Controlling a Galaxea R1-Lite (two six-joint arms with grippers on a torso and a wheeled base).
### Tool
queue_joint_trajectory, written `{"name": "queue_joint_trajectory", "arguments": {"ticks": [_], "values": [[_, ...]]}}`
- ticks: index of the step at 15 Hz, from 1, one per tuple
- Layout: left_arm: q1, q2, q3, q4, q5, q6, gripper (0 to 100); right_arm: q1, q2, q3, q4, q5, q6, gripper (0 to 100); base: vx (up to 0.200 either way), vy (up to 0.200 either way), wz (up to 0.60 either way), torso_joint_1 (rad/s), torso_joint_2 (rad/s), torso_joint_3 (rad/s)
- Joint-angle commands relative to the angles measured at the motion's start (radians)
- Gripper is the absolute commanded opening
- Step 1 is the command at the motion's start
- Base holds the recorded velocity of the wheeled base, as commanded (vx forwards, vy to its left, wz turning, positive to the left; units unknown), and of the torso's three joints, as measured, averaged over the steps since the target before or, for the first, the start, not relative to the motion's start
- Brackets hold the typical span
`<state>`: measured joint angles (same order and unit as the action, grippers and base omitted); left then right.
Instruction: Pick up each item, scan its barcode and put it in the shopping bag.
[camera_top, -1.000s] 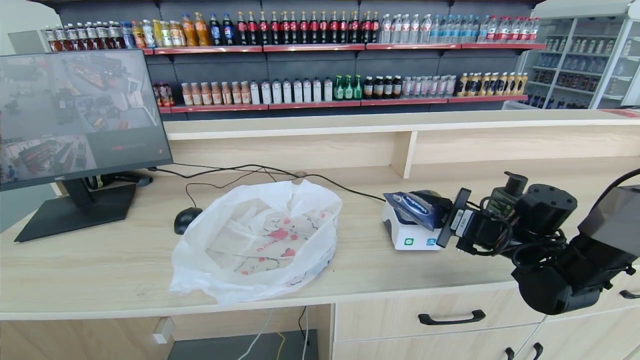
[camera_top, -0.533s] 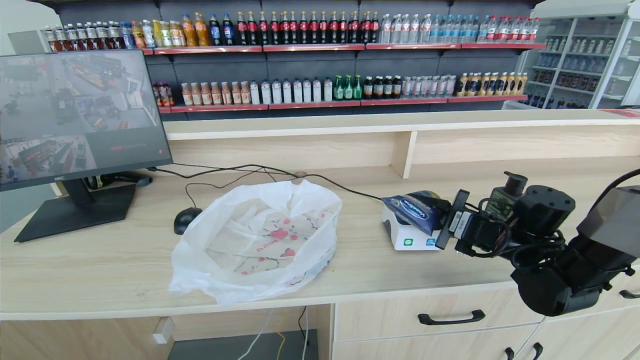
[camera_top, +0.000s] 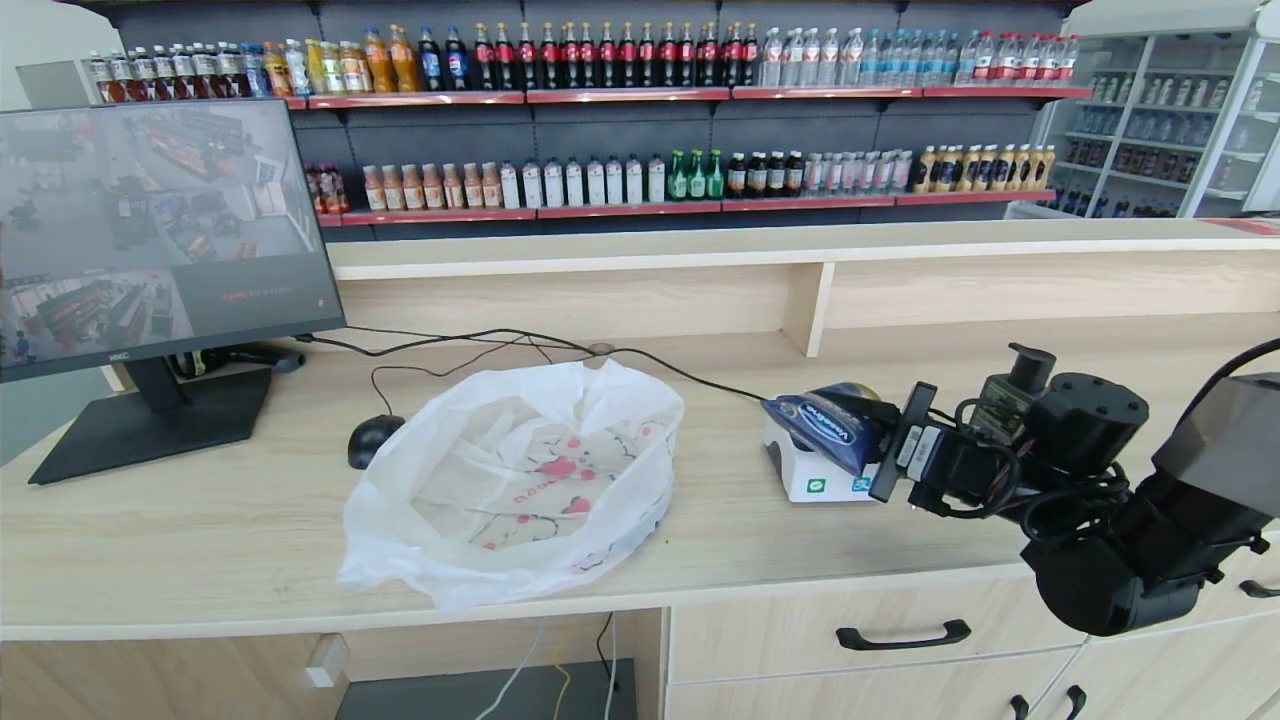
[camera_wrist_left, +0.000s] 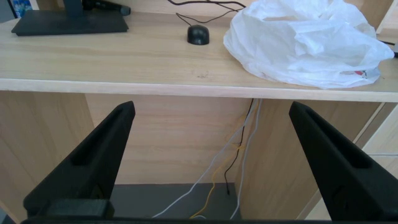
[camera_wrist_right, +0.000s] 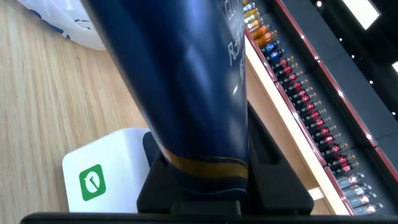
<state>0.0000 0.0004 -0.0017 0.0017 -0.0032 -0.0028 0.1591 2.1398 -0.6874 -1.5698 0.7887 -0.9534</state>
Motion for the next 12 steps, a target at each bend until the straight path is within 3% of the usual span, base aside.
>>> {"name": "queue_joint_trajectory", "arguments": {"ticks": [1,10,12], "values": [[0.000,0.000,0.000,0.000,0.000,0.000,100,-0.001,-0.003,0.008,-0.001,-0.002,-0.002,0,0.000,0.000,0.00,0.000,0.00,0.000],[0.000,0.000,0.000,0.000,0.000,0.000,100,0.034,-0.097,0.037,-0.001,-0.025,0.045,0,0.000,0.000,0.00,0.000,0.00,0.000],[0.000,0.000,0.000,0.000,0.000,0.000,100,0.095,-0.153,0.049,-0.001,-0.114,0.105,0,0.000,0.000,0.00,0.000,0.00,0.000]]}}
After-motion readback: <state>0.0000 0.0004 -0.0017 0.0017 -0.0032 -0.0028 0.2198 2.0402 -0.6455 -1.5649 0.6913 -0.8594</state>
